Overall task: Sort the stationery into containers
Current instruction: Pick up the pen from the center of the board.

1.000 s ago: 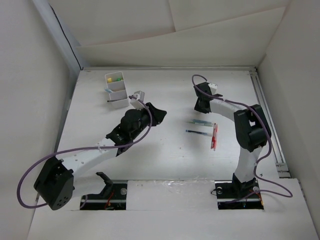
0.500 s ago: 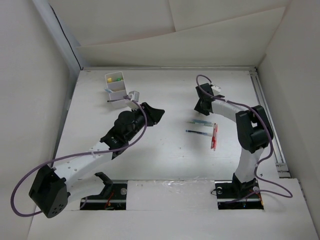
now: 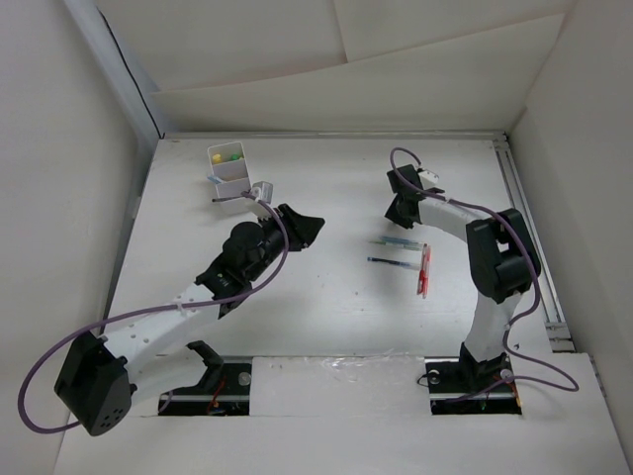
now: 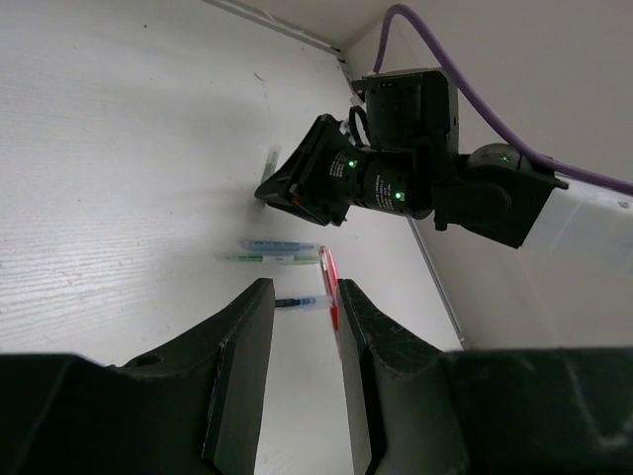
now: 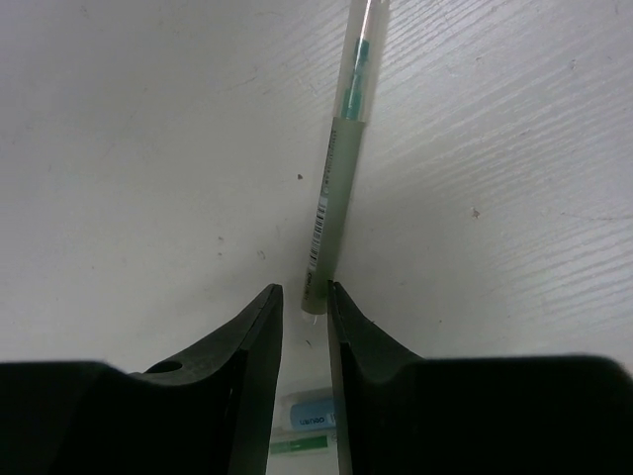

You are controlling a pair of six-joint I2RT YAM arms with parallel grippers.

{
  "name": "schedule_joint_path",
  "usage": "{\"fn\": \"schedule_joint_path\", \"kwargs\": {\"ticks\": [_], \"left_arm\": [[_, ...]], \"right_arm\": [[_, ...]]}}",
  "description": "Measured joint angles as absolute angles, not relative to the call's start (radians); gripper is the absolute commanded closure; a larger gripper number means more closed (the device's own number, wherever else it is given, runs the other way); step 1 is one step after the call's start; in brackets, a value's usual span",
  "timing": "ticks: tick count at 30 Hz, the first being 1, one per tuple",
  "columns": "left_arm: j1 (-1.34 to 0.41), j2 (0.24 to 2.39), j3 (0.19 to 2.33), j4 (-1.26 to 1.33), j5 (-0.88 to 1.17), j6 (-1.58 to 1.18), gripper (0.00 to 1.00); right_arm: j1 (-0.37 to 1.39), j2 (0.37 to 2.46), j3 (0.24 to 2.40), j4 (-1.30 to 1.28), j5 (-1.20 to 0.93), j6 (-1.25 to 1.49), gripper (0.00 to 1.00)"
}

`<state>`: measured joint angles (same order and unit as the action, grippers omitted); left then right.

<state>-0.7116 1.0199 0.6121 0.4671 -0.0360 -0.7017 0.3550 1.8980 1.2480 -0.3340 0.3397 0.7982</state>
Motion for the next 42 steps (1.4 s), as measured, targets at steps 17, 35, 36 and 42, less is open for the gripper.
{"fn": "schedule_joint_path", "kwargs": {"ticks": [17, 35, 36, 42], "left_arm": [[-0.710, 1.034, 0.611, 0.466, -0.035, -0.712, 0.70], [-0.705, 1.052, 0.635, 0.373, -0.147, -0.699, 0.61], [-0.705, 1.063, 0.652, 0.347, -0.169, -0.696, 0.60], [-0.704, 1.150, 0.735, 0.287, -0.200, -0.681, 0.60]], "right_arm": [[0.374, 1.922, 1.239, -0.306, 0.315, 0.833, 0.98], [0.533, 1.584, 1.078, -0.221, 0.369, 0.599, 1.00], [0.541, 1.549, 1.055, -0.207, 0.352, 0.577, 1.00], [0.620, 1.428, 0.934, -0.167, 0.245, 0.472, 1.00]]}}
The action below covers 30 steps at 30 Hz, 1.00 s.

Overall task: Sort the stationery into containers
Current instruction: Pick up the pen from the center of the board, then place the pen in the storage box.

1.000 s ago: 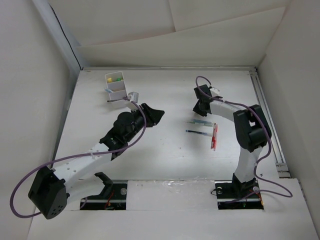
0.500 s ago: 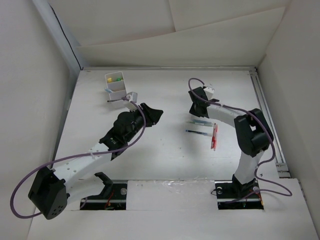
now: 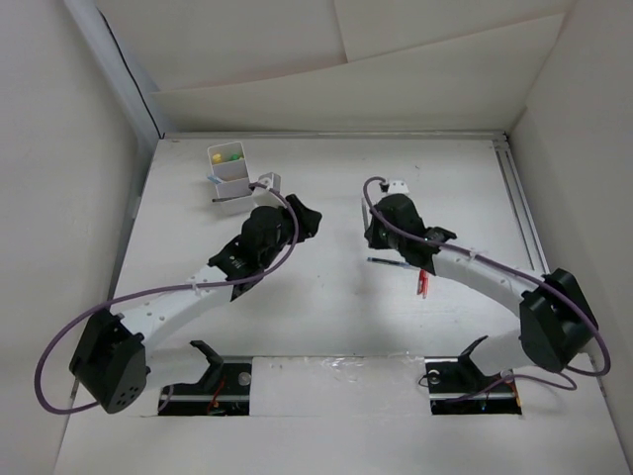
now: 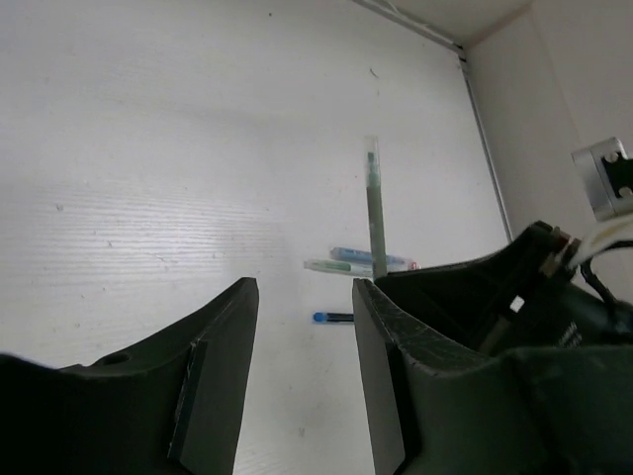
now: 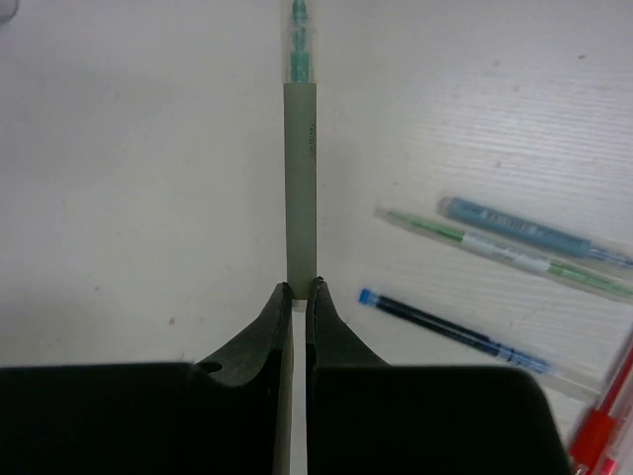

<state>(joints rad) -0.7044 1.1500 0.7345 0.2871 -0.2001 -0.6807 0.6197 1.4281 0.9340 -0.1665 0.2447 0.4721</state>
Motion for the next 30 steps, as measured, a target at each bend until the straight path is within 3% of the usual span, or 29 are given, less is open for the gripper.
{"fn": "schedule_joint_path", "kwargs": {"ticks": [7, 30], "left_arm": [[-0.704, 1.254, 0.756, 0.283, -0.135, -0.677, 0.60], [-0.649, 1.427, 0.788, 0.341, -0.017, -0.692, 0.65]], "right_arm": [[0.728, 1.352, 0.862, -0.136, 0.139, 0.420, 1.00], [0.827, 1.382, 0.861, -0.036, 0.052, 0.390, 1.00]]}}
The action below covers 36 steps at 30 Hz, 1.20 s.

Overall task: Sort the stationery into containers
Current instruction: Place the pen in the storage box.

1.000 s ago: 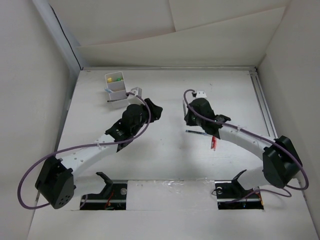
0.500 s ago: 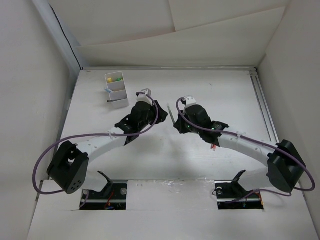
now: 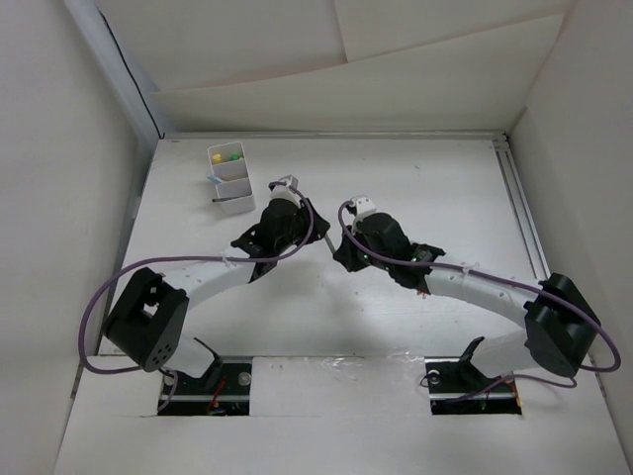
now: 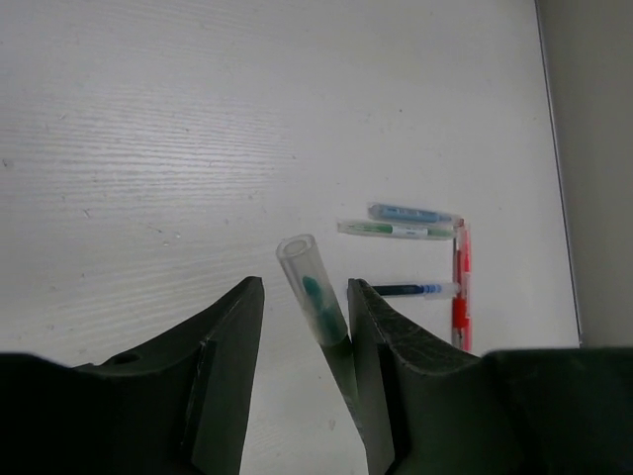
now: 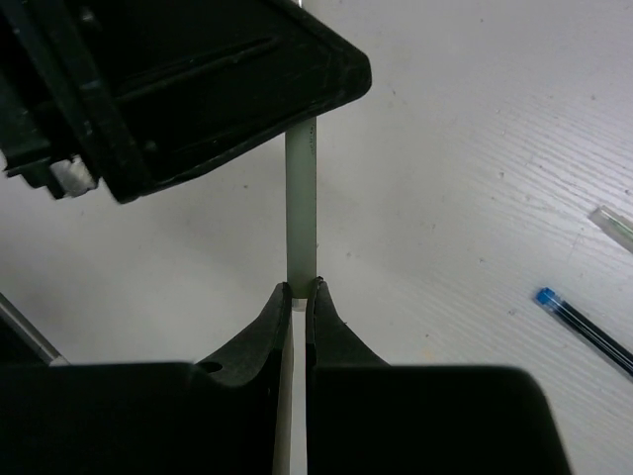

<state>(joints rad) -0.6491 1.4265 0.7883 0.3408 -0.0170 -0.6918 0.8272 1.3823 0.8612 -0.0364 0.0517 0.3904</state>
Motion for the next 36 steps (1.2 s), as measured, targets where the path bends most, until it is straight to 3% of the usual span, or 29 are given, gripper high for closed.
{"fn": "schedule_joint_path", "kwargs": {"ticks": [9, 15, 18, 21, 22, 26, 32, 36], "left_arm": [[-0.641, 1.441, 0.788, 0.361, -0.017, -0.707, 0.78], [-0.648, 1.438, 0.794, 0.379, -0.012, -0.728, 1.00], [-0.647, 1.438, 0.799, 0.377, -0.016, -0.730, 1.00], [-0.647, 1.438, 0.809, 0.368, -0.030, -0.730, 1.00], [-0.648, 1.437, 0.812, 0.364, -0.036, -0.730, 1.00], [-0.646, 1.429, 0.832, 0.316, -0.117, -0.716, 1.00], [-0.617, 1.419, 0.903, 0.263, -0.287, -0.720, 1.00], [-0.497, 1.397, 0.912, 0.258, -0.356, -0.751, 1.00]], "right_arm": [[0.849, 1.382, 0.860, -0.031, 0.032, 0.384, 1.00], [0.852, 1.385, 0.851, -0.014, 0.031, 0.383, 1.00], [0.852, 1.385, 0.851, -0.007, 0.031, 0.382, 1.00], [0.852, 1.385, 0.851, 0.002, 0.035, 0.376, 0.71], [0.852, 1.385, 0.852, 0.007, 0.040, 0.371, 0.56], [0.849, 1.360, 0.856, -0.032, 0.072, 0.334, 0.38], [0.804, 1.240, 0.881, -0.092, 0.153, 0.298, 0.37], [0.734, 1.169, 0.881, -0.087, 0.202, 0.303, 0.37]]}}
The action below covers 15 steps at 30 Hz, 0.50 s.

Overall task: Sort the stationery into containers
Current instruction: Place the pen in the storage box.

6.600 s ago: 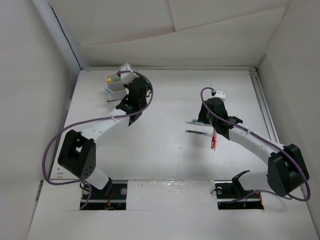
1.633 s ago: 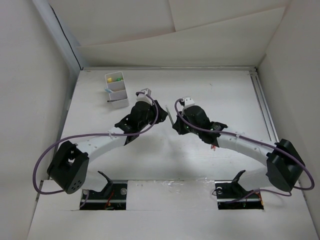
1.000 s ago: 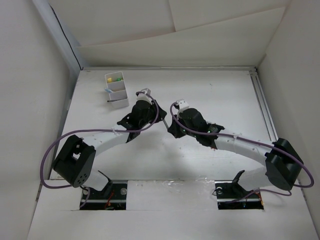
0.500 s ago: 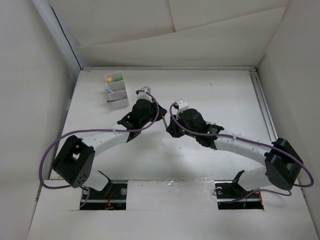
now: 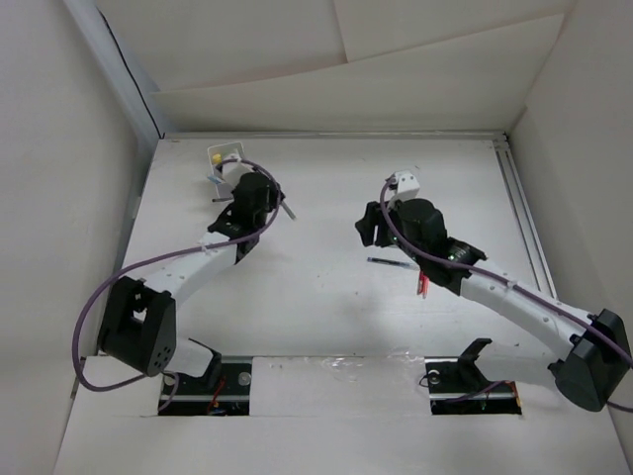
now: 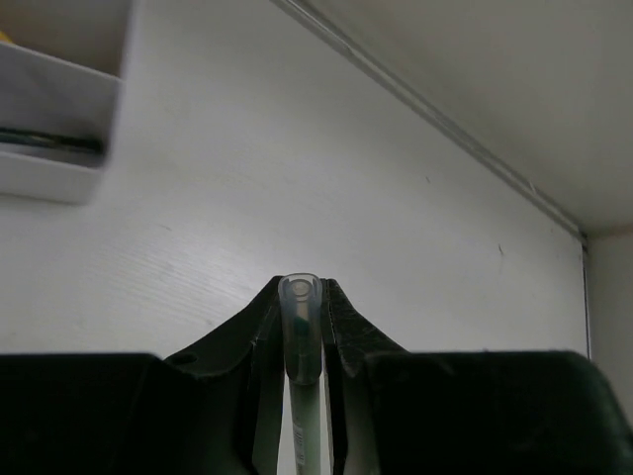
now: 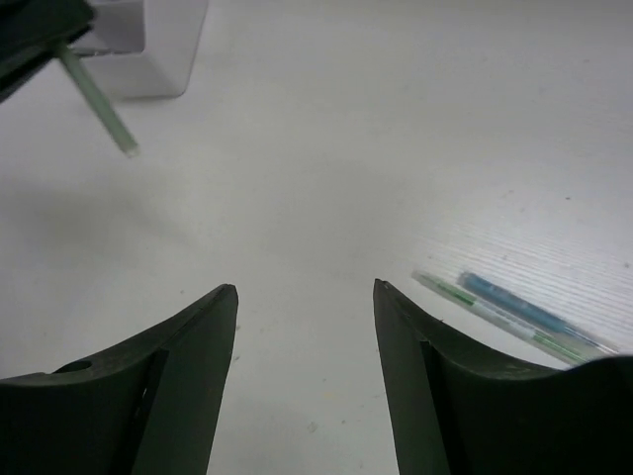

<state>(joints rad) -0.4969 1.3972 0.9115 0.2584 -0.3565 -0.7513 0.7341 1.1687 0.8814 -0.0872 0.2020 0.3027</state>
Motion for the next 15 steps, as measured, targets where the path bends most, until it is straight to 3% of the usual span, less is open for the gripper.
{"fn": "schedule_joint_path", "kwargs": {"ticks": [6, 15], "left_arm": [[-0.313, 1.446, 0.995, 0.199, -0.483, -0.791, 1.00], [-0.292, 1.675, 1.246, 0.136, -0.778, -0.690, 1.00]], "right_arm": [[0.668, 1.127, 0.804, -0.065, 0.233, 0.336, 0.37], [0.656, 1.087, 0.767, -0.054, 0.224, 0.352, 0.37]]}}
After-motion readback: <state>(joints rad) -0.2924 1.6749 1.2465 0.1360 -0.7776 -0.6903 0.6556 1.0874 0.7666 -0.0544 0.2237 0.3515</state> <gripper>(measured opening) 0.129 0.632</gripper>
